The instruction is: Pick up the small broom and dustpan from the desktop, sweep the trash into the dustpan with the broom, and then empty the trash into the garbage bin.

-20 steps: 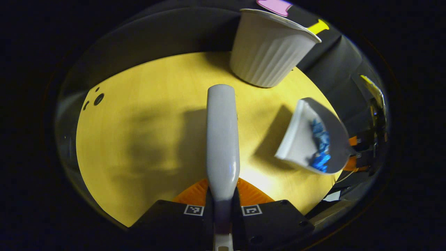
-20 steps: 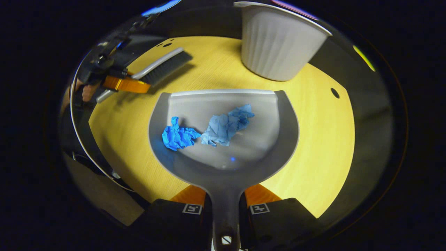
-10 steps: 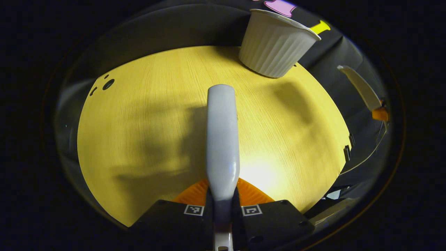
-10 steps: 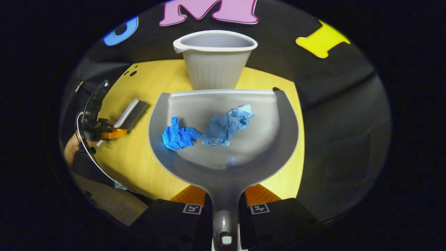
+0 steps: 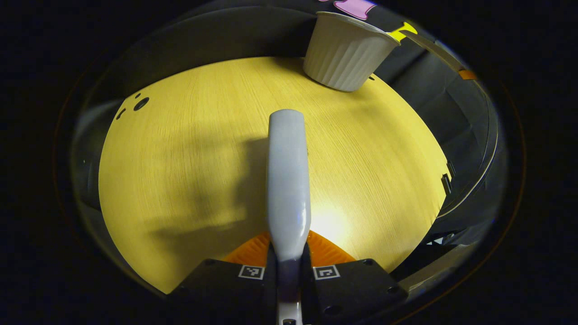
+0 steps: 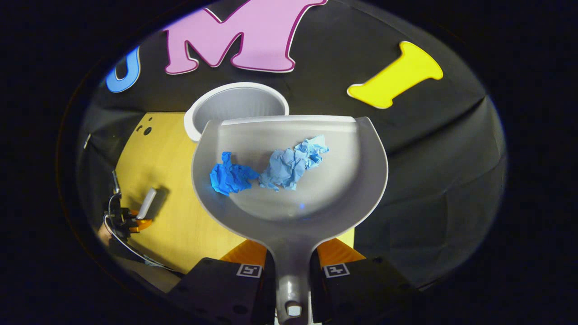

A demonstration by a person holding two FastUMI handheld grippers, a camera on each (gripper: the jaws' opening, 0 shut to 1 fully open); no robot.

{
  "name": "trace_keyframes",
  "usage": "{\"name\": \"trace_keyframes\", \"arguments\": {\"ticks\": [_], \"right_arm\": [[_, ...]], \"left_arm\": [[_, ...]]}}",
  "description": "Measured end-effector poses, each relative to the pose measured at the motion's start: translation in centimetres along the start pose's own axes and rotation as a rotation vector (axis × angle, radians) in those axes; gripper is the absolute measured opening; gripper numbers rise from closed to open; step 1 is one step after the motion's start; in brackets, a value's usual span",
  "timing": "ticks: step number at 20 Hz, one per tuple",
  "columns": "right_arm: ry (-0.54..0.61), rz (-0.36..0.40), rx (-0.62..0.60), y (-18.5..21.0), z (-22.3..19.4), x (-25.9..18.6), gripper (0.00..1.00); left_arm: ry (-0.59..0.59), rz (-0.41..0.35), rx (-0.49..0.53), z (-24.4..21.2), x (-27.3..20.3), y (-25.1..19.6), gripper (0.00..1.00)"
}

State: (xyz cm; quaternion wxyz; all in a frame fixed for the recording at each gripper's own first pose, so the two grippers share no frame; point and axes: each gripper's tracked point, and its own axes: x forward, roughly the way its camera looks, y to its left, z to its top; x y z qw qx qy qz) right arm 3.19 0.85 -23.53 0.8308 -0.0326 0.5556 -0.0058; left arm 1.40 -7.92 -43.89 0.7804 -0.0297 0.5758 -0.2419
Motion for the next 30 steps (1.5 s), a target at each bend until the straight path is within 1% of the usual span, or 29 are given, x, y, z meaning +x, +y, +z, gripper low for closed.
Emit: {"name": "trace_keyframes", "arguments": {"ticks": [4,7,11,14,18,20,21,24,30], "right_arm": [[0.01,-0.091,-0.086,-1.9,2.2,1.3,0.35],[0.039,-0.128,-0.144,-2.4,2.8,1.6,0.35],[0.08,-0.215,-0.285,-3.4,3.9,0.5,0.35],[0.107,-0.296,-0.432,-4.8,4.5,-0.9,0.34],[0.132,-0.335,-0.565,-5.1,6.2,-2.1,0.35],[0.141,-0.366,-0.651,-4.8,7.0,-2.2,0.34],[0.141,-0.369,-0.673,-4.5,7.3,-1.8,0.35],[0.147,-0.377,-0.695,-4.1,7.2,-1.9,0.34],[0.138,-0.38,-0.694,-4.3,7.0,-2.2,0.34]], "left_arm": [[0.005,0.006,-0.026,-0.8,0.0,0.9,0.25],[0.004,0.004,-0.045,-1.1,0.0,1.4,0.25],[0.007,0.001,-0.052,-1.9,0.3,2.3,0.25],[0.013,0.001,-0.059,-2.6,0.5,2.7,0.25],[0.016,-0.004,-0.075,-2.9,0.8,2.8,0.25],[0.015,-0.003,-0.069,-2.9,0.8,2.9,0.25],[0.015,-0.005,-0.069,-2.9,0.8,2.9,0.25],[0.01,-0.006,-0.077,-2.9,0.8,3.0,0.25],[0.008,0.0,-0.078,-3.1,0.9,3.1,0.25]]}}
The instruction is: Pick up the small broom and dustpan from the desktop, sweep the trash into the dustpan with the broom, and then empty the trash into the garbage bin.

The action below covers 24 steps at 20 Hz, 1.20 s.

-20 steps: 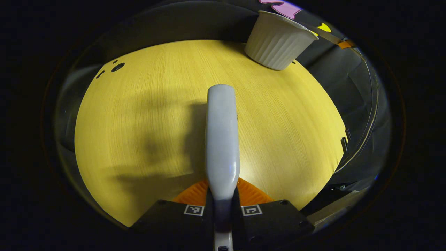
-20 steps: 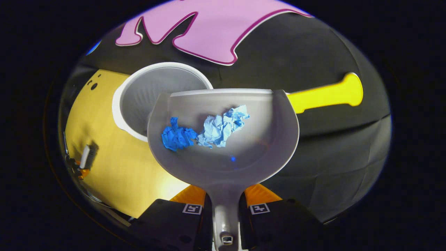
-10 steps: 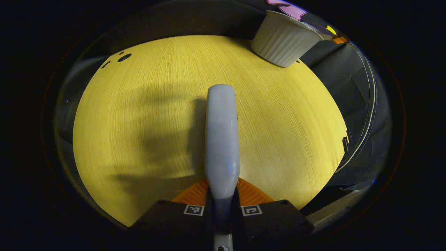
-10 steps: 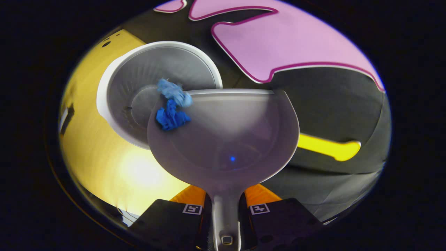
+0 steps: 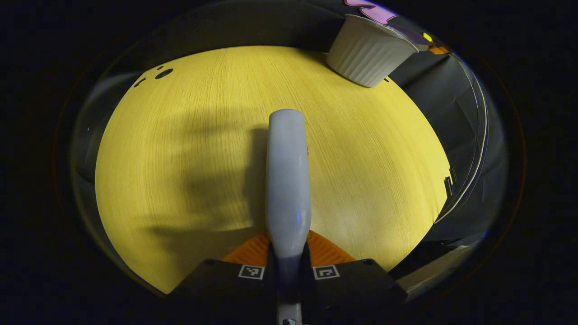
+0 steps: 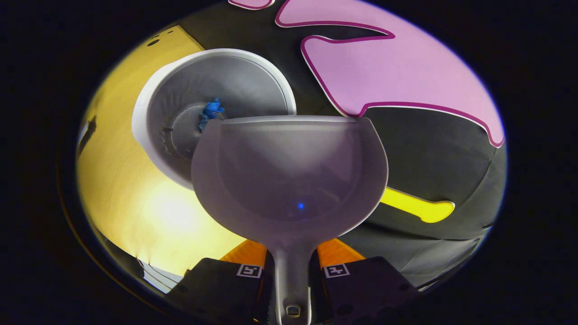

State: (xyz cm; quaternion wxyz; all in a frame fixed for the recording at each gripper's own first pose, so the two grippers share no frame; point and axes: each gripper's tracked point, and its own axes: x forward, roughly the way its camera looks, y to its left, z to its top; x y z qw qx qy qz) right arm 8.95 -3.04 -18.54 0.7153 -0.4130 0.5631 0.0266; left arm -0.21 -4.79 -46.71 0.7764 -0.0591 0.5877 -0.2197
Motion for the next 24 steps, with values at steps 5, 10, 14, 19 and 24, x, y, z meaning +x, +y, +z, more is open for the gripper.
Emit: {"name": "trace_keyframes", "arguments": {"ticks": [5,10,14,19,24], "right_arm": [[-0.051,-0.013,0.004,0.1,-0.4,-0.6,0.35],[-0.117,0.054,0.152,0.4,-0.9,-1.5,0.35],[-0.2,0.138,0.32,0.6,-2.3,-2.5,0.35],[-0.324,0.244,0.455,2.6,-4.8,-5.1,0.35],[-0.41,0.369,0.522,7.5,-7.8,-7.5,0.39]], "left_arm": [[0.0,0.007,-0.015,-0.1,0.0,0.1,0.25],[-0.009,0.033,-0.013,-0.2,-0.5,0.0,0.25],[-0.017,0.071,-0.031,-0.5,-1.4,-0.5,0.25],[-0.067,0.136,-0.091,-0.3,-2.4,-0.4,0.26],[-0.096,0.186,-0.174,0.3,-3.4,-0.2,0.25]]}}
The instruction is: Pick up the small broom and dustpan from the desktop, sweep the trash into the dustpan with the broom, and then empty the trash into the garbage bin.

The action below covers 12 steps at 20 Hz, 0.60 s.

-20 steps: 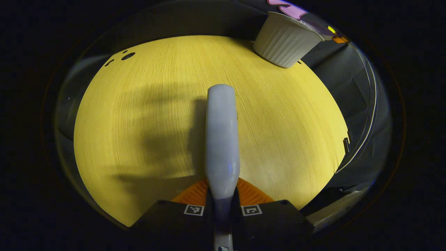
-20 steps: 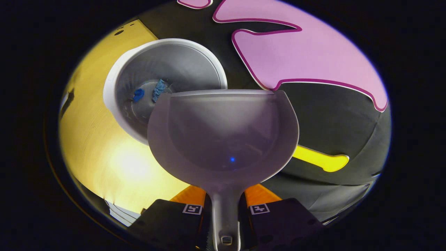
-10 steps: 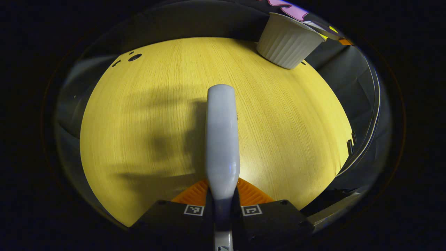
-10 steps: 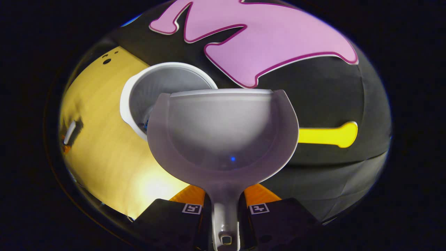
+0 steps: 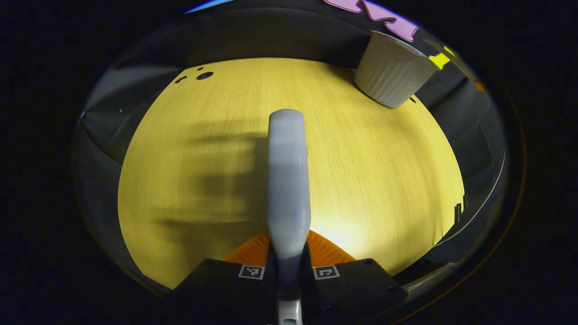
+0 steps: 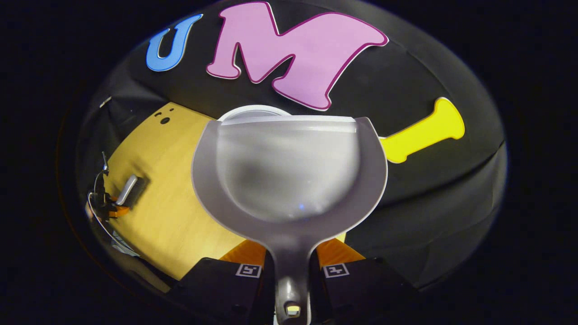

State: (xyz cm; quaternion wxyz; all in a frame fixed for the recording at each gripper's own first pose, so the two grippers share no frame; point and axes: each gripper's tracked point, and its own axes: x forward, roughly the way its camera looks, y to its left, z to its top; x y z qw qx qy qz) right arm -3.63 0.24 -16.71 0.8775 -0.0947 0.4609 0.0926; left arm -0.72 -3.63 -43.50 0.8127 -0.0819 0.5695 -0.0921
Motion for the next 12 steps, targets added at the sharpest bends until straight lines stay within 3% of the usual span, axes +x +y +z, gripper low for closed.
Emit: {"name": "trace_keyframes", "arguments": {"ticks": [1,4,5,6,9,10,12], "right_arm": [[-0.005,0.02,0.01,0.9,-1.2,-0.1,0.35],[0.002,0.099,0.041,4.6,-4.9,-0.4,0.35],[0.009,0.117,0.048,5.8,-6.1,-0.3,0.29],[0.014,0.132,0.06,7.1,-7.4,-0.1,0.34],[0.028,0.176,0.077,10.9,-10.7,0.8,0.34],[0.032,0.176,0.082,11.8,-11.8,1.3,0.29],[0.045,0.185,0.086,14.2,-13.9,2.5,0.34]], "left_arm": [[-0.003,0.006,-0.009,0.1,-0.2,0.0,0.25],[-0.005,0.025,-0.012,0.2,-0.7,-0.2,0.26],[-0.004,0.028,-0.009,0.2,-0.8,-0.4,0.26],[-0.003,0.031,-0.006,0.2,-0.9,-0.4,0.25],[-0.004,0.039,-0.005,0.3,-0.9,-0.4,0.25],[-0.002,0.041,-0.006,0.3,-1.0,-0.4,0.25],[0.001,0.051,-0.003,0.3,-1.0,-0.5,0.25]]}}
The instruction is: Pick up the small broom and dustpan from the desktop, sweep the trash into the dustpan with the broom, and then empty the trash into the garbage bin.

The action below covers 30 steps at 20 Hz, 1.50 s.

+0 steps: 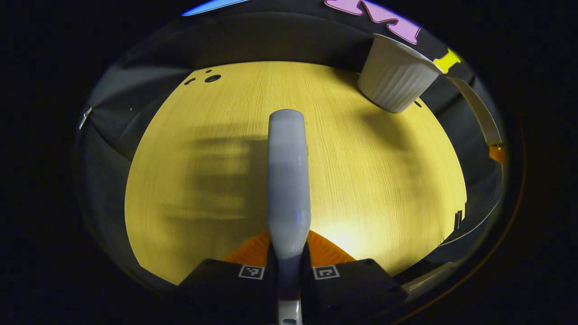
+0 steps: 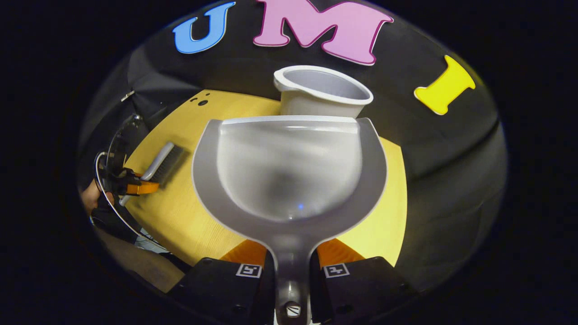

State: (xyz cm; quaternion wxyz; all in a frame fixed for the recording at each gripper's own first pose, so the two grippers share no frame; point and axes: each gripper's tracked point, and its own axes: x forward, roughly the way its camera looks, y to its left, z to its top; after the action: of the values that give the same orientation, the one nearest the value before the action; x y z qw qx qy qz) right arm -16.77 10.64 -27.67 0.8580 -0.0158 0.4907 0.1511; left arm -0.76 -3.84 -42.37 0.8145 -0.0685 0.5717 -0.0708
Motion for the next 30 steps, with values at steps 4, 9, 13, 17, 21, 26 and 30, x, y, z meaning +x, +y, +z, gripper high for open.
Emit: {"name": "trace_keyframes", "arguments": {"ticks": [4,9,13,17,21,26,30], "right_arm": [[0.052,0.019,0.007,3.3,-4.2,3.4,0.35],[0.113,0.059,0.014,7.0,-8.7,7.3,0.34],[0.146,0.051,0.051,7.6,-10.0,9.3,0.34],[0.166,0.049,0.061,7.5,-10.4,10.2,0.34],[0.183,0.056,0.079,7.6,-10.7,11.0,0.34],[0.21,0.061,0.106,7.7,-10.8,11.1,0.35],[0.215,0.058,0.111,7.7,-10.9,11.1,0.35]], "left_arm": [[0.016,0.029,0.013,-0.3,0.3,0.0,0.25],[0.032,0.052,0.015,-0.7,1.1,0.1,0.25],[0.045,0.066,0.031,-1.1,1.6,0.1,0.24],[0.052,0.07,0.03,-1.2,2.1,0.1,0.25],[0.063,0.08,0.034,-1.4,2.4,0.2,0.25],[0.089,0.088,0.024,-1.7,2.9,0.3,0.25],[0.12,0.068,0.006,-1.9,3.3,0.3,0.26]]}}
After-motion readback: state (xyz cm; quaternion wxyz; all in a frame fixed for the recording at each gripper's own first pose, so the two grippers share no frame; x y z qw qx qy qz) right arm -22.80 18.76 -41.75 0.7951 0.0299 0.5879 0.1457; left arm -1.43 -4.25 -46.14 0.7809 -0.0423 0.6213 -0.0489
